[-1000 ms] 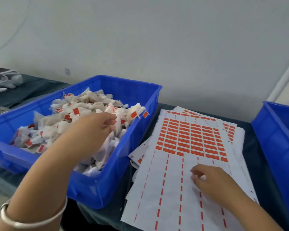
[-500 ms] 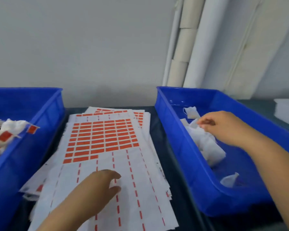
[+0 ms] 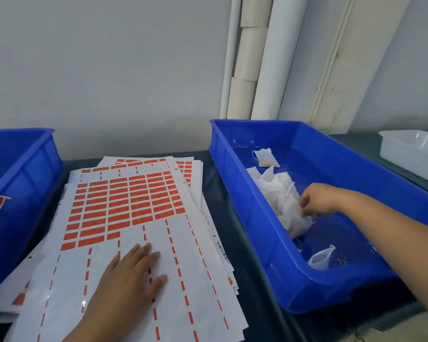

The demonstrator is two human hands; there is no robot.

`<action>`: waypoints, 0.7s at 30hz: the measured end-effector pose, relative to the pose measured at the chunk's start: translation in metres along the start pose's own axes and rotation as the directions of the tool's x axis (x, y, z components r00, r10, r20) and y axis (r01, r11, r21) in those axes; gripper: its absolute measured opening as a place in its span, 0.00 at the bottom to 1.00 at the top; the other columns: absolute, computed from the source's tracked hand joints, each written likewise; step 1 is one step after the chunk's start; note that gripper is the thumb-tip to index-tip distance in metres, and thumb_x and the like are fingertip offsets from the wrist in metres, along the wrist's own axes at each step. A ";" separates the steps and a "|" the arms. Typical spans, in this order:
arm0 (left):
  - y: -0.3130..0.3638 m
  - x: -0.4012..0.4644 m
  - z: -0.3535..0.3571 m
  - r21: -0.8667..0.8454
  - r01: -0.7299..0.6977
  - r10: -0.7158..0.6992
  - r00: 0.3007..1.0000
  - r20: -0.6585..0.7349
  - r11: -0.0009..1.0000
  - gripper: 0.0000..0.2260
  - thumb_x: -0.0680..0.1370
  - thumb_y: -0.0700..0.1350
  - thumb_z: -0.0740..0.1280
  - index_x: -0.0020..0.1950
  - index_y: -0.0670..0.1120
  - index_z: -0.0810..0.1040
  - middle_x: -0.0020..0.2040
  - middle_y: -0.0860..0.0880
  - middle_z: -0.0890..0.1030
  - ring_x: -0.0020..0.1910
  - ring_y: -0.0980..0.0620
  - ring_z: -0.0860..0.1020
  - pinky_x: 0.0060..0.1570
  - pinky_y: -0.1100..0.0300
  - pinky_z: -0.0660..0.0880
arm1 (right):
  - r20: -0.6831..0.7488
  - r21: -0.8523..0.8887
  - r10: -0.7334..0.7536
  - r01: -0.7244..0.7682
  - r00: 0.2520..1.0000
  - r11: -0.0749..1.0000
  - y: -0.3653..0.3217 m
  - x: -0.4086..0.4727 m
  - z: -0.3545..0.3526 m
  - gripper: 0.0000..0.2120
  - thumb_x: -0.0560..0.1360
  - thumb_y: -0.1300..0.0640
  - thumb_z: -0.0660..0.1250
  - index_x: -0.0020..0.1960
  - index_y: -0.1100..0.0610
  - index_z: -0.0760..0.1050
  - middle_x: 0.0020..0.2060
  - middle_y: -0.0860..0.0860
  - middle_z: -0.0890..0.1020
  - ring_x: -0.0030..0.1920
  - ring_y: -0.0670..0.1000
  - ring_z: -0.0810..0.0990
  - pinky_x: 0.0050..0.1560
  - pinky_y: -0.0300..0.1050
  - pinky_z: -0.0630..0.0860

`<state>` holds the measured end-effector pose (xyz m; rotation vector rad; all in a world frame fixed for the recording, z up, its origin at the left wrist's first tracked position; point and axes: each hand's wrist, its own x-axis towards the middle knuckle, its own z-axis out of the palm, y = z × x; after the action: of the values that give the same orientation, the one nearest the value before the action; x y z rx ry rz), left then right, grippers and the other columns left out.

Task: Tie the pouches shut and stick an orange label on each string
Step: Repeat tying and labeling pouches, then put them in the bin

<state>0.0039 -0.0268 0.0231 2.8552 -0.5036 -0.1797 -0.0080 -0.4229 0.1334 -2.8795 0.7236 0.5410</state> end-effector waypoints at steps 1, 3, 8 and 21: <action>0.000 0.000 0.000 0.005 0.001 -0.001 1.000 -0.005 1.000 0.28 0.76 0.67 0.51 0.74 0.61 0.53 0.76 0.61 0.48 0.75 0.58 0.47 0.72 0.53 0.43 | -0.002 0.020 0.000 0.000 1.000 1.000 0.000 0.001 0.001 0.04 0.74 0.59 0.68 0.42 0.58 0.80 0.35 0.50 0.81 0.31 0.43 0.80 0.29 0.36 0.72; 0.001 0.001 0.000 0.009 0.003 -0.003 1.000 -0.011 1.000 0.28 0.75 0.67 0.51 0.74 0.61 0.53 0.76 0.61 0.48 0.75 0.58 0.47 0.72 0.54 0.42 | -0.055 0.046 -0.007 0.010 0.998 0.999 0.001 0.002 0.001 0.06 0.74 0.59 0.69 0.39 0.58 0.78 0.32 0.50 0.80 0.30 0.43 0.79 0.29 0.37 0.72; -0.001 0.002 0.002 -0.004 -0.003 0.003 1.000 -0.023 1.000 0.29 0.75 0.67 0.51 0.74 0.61 0.53 0.76 0.61 0.48 0.75 0.58 0.47 0.72 0.54 0.42 | -0.127 0.101 -0.008 0.021 0.992 0.995 -0.003 -0.017 -0.016 0.07 0.73 0.56 0.72 0.37 0.57 0.80 0.37 0.54 0.82 0.36 0.49 0.77 0.39 0.43 0.73; 0.021 0.007 -0.054 -0.569 -0.085 -0.064 0.969 -0.237 0.818 0.07 0.74 0.57 0.65 0.51 0.62 0.76 0.49 0.68 0.77 0.42 0.68 0.74 0.46 0.72 0.72 | -0.261 0.758 -0.224 0.343 0.939 0.554 -0.138 -0.080 -0.070 0.06 0.74 0.64 0.66 0.38 0.61 0.75 0.29 0.55 0.78 0.28 0.49 0.74 0.27 0.40 0.69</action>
<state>0.0118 -0.0373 0.0802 2.2324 -0.3376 0.0282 0.0135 -0.2814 0.2327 -2.0898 0.3405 -0.0551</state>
